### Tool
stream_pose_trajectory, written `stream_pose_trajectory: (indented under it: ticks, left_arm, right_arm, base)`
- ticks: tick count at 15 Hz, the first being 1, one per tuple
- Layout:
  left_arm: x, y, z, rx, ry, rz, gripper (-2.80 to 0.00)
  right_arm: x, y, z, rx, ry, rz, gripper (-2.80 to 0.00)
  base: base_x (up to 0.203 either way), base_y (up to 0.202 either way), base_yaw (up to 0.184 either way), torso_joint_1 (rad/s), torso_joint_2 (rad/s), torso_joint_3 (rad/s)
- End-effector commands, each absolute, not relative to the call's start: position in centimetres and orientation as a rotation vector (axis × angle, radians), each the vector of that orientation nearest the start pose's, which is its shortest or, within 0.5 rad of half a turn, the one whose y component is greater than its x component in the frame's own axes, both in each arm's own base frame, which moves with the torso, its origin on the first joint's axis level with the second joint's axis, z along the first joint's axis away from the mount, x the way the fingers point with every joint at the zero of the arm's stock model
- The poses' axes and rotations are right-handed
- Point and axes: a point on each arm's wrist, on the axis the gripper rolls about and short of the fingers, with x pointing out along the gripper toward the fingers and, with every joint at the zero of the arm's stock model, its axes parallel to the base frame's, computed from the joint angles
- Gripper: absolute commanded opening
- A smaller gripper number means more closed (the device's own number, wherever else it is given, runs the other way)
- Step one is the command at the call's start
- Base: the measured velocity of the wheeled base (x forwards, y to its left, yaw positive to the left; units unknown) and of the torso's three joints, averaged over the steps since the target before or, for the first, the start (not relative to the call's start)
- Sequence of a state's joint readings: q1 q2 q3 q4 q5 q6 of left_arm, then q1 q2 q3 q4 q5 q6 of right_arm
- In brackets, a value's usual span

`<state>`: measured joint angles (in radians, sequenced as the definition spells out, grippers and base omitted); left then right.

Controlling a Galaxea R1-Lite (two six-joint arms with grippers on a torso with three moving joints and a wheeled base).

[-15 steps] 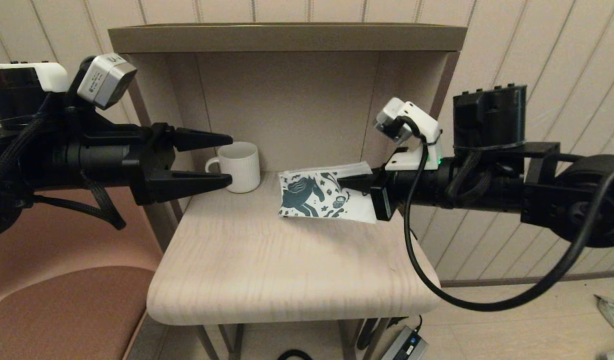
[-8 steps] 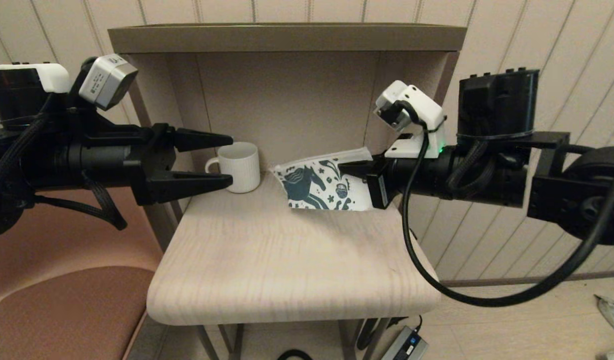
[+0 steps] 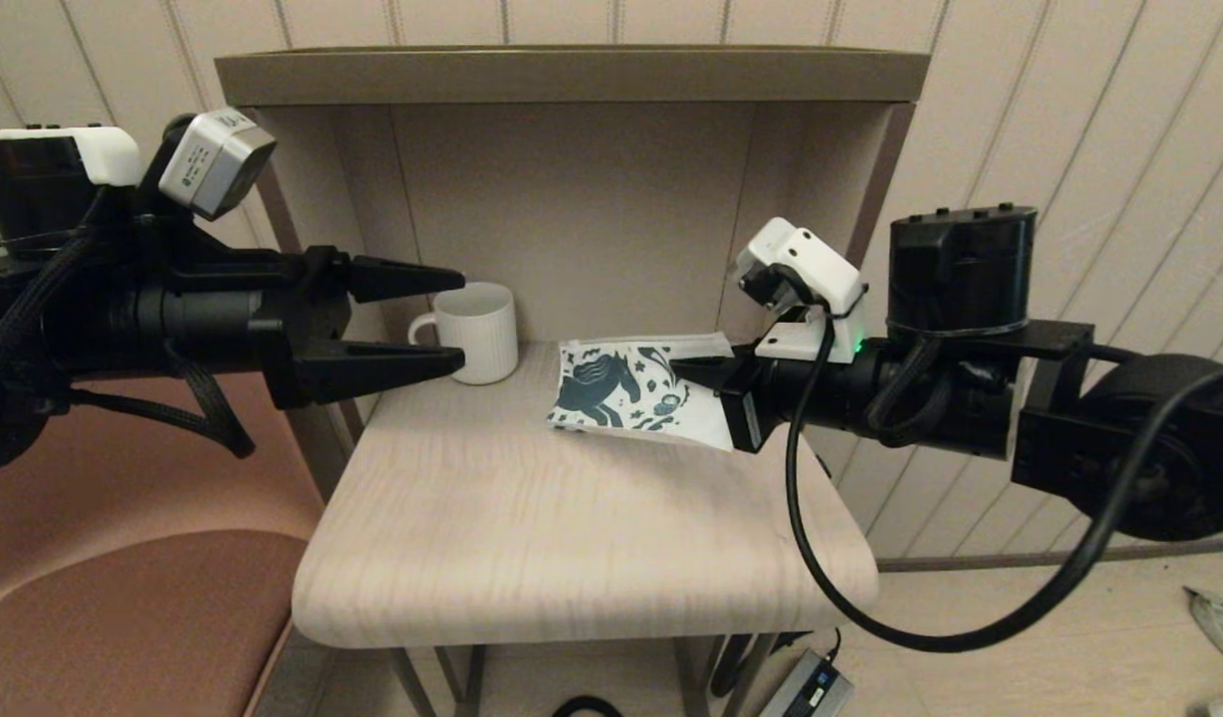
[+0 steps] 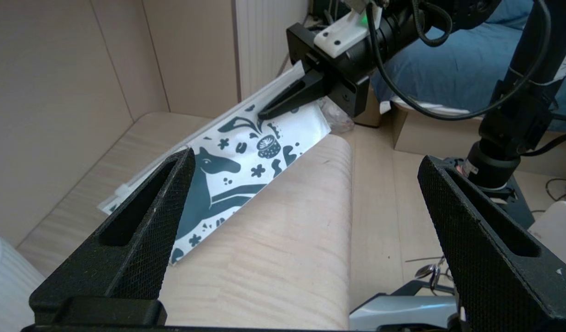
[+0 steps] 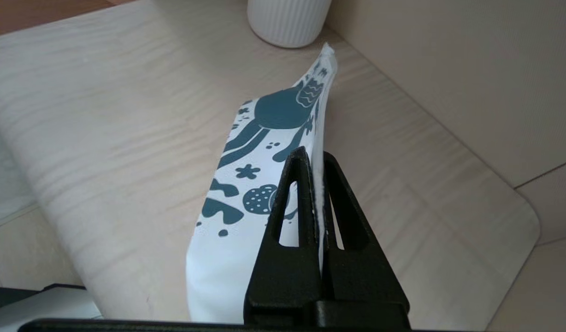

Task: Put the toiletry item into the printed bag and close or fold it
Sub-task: Close the strorage bag and place it on the desk

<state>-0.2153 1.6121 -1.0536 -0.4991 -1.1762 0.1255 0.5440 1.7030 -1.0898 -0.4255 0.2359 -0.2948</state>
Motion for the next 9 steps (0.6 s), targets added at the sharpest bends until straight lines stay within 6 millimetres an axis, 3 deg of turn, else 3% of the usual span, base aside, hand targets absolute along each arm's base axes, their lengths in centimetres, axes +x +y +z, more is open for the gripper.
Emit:
stream_pose_trajectory:
  ticks: [1, 5, 6, 9]
  left_arm:
    - [27.9, -8.3, 26.5, 0.074, -0.031, -1.4, 0.0]
    - [28.0, -8.3, 26.5, 0.074, -0.029, -1.4, 0.0]
    - [28.0, -8.3, 26.4, 0.073, -0.027, -1.4, 0.0]
    - [28.0, -8.4, 26.4, 0.074, -0.029, -1.401, 0.0]
  right_arm:
    - [27.5, 17.3, 23.7, -0.314, 0.081, 0.806, -2.8]
    - [28.1, 17.5, 23.8, -0.317, 0.074, 0.8, -2.8]
    - [28.3, 17.5, 23.7, -0.316, 0.077, 0.8, 0.0]
    - [28.5, 17.3, 23.6, -0.316, 0.082, 0.79, 0.0]
  base:
    - [0.0, 0.0, 0.0, 0.0, 0.0, 0.0]
    - [0.0, 0.0, 0.0, 0.0, 0.0, 0.0]
    - [0.0, 0.0, 0.0, 0.0, 0.0, 0.0]
    - [0.0, 0.0, 0.0, 0.0, 0.0, 0.0]
